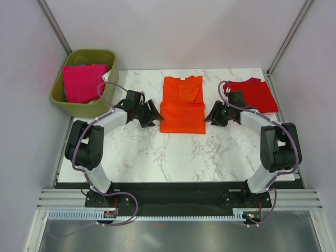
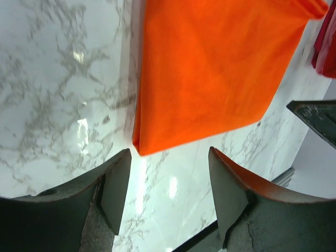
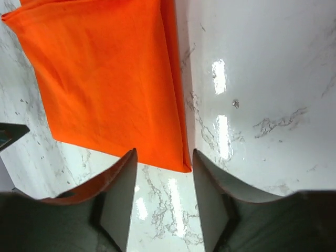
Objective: Fold and stack the t-shirts
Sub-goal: Fold the tshirt
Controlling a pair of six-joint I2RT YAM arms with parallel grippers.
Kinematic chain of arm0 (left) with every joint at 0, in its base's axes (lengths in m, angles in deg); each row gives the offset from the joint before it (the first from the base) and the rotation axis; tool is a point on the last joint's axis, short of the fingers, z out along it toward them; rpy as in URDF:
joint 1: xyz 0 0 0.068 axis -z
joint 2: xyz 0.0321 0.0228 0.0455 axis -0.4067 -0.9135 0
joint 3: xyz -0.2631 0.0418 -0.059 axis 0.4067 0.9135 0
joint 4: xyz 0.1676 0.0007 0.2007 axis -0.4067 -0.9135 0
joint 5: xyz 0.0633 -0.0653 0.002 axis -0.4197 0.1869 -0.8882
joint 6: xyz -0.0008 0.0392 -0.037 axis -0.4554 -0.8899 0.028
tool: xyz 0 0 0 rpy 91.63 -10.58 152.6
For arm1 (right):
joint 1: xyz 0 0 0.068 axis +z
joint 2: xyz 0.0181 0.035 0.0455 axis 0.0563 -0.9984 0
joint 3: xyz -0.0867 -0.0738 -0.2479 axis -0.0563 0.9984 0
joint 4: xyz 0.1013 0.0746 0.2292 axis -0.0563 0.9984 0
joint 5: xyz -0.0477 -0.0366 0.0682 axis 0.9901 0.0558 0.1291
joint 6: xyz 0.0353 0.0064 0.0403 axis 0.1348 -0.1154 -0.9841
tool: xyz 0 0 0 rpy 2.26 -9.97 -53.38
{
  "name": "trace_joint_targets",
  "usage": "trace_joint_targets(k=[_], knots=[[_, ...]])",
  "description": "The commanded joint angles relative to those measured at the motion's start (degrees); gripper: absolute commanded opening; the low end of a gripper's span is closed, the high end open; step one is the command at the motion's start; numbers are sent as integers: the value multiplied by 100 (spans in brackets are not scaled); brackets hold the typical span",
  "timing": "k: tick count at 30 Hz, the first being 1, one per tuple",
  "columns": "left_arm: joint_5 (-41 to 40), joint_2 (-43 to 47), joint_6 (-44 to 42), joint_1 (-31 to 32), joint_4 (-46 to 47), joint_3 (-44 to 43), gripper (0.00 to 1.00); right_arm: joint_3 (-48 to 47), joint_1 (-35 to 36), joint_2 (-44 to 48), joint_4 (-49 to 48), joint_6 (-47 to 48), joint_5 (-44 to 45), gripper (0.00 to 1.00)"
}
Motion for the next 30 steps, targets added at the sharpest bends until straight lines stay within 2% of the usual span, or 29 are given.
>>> trace_joint_targets(k=[1,5,17,22,23,24,25,30], knots=[[-84,474,-170,125,550,608,67,482,60,178,-457,184,-175,52],[-76,501,-170,169,648,847,60,738,148,108,-606,175,-166,49],[-137,167,-153,283,788,970,51,817,394,-270,-642,157,98,40],[-190,88,-153,344,806,1006,49,879,403,-323,-650,193,150,28],[-207,53,-153,345,815,1023,49,888,412,-323,-642,201,159,24],[-216,35,-144,345,815,1006,48,879,412,-323,-650,210,168,15],[-216,9,-153,353,815,1005,47,879,420,-323,-650,210,168,12],[-251,-141,-83,371,894,961,46,861,412,-305,-650,210,159,6]])
